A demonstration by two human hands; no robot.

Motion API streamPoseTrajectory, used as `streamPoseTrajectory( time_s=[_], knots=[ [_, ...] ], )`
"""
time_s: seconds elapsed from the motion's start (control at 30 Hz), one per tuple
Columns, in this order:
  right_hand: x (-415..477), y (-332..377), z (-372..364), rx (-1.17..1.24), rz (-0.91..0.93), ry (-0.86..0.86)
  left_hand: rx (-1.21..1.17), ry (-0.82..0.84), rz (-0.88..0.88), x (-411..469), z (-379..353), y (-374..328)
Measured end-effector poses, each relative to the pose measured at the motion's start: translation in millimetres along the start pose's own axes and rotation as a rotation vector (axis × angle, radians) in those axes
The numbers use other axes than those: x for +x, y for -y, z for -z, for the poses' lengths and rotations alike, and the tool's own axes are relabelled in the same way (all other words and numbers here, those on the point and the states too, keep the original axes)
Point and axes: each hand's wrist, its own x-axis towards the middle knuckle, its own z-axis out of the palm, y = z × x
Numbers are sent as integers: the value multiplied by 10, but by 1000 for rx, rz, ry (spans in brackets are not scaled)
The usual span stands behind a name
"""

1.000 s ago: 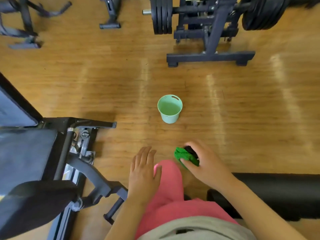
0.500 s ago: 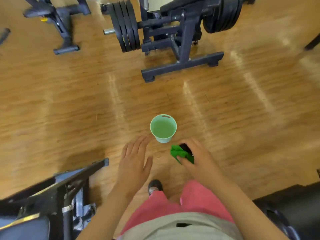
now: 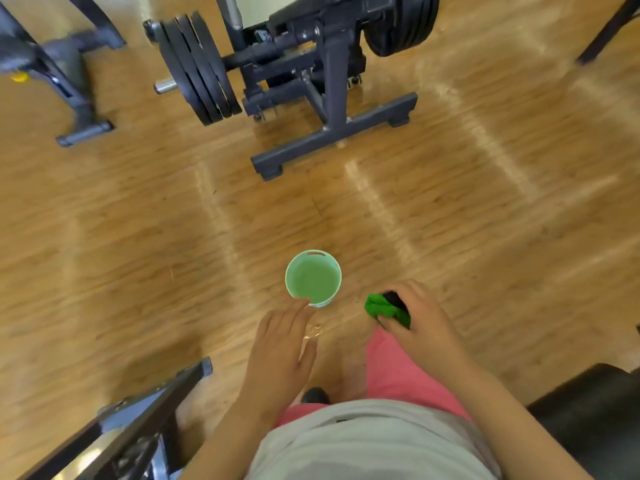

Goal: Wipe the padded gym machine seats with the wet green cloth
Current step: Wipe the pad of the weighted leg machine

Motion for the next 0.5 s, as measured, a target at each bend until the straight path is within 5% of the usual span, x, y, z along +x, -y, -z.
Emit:
streamPoseTrajectory(
  time_s=[0.5],
  knots=[
    [1661,-1102,1749,-117,80,98,-54,-40,9,2571,-315,-965]
  ],
)
